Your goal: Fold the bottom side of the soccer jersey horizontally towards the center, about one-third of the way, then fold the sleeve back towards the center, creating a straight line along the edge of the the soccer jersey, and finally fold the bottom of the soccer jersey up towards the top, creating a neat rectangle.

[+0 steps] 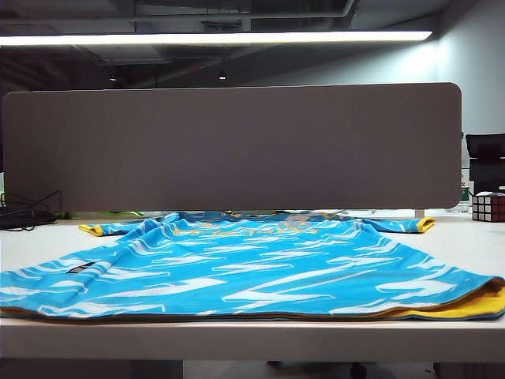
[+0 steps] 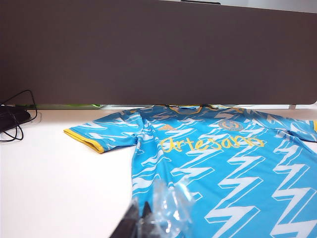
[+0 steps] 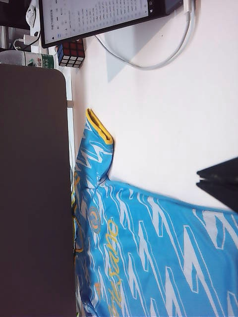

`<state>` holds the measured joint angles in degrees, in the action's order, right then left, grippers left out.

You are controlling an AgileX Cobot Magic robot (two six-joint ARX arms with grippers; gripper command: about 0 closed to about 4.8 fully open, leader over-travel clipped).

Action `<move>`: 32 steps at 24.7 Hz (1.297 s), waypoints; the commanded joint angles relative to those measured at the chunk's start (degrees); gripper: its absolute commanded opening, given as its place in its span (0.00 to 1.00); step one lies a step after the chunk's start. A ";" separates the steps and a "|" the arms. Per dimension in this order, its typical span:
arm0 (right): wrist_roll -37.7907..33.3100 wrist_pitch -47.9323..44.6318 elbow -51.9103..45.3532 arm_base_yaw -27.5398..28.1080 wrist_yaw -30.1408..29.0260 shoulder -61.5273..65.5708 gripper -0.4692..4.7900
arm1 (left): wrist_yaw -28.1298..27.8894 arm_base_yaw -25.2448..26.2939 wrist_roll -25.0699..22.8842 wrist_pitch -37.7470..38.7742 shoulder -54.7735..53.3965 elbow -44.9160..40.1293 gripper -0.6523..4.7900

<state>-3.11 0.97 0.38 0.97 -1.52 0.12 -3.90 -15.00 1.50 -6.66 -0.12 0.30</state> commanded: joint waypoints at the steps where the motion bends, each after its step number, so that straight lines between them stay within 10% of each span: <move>1: 0.17 -0.81 -0.35 0.04 0.11 -0.07 0.08 | 0.04 0.11 -0.22 -0.68 0.00 0.13 0.11; 10: -0.02 -0.79 -0.35 0.04 -0.20 -0.07 0.08 | 0.17 0.11 0.68 -0.72 0.00 0.13 0.11; 13: -12.31 -0.72 0.09 -0.11 -6.78 0.02 0.08 | 0.00 0.20 19.10 -0.66 -0.04 0.28 0.11; 16: -14.80 3.17 2.58 -0.09 -7.32 0.11 0.08 | 0.04 0.20 25.68 3.74 -0.09 1.55 0.11; 27: -13.86 16.55 18.84 0.24 -3.67 17.90 0.08 | 0.85 2.97 18.10 14.25 -15.41 11.61 0.11; 32: -7.63 25.53 30.01 0.28 -5.07 37.00 0.08 | 16.44 16.48 16.04 15.06 -30.62 17.14 0.11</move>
<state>-12.60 24.05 28.75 1.23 -6.37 34.76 5.96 -1.41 18.15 8.67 -28.18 16.23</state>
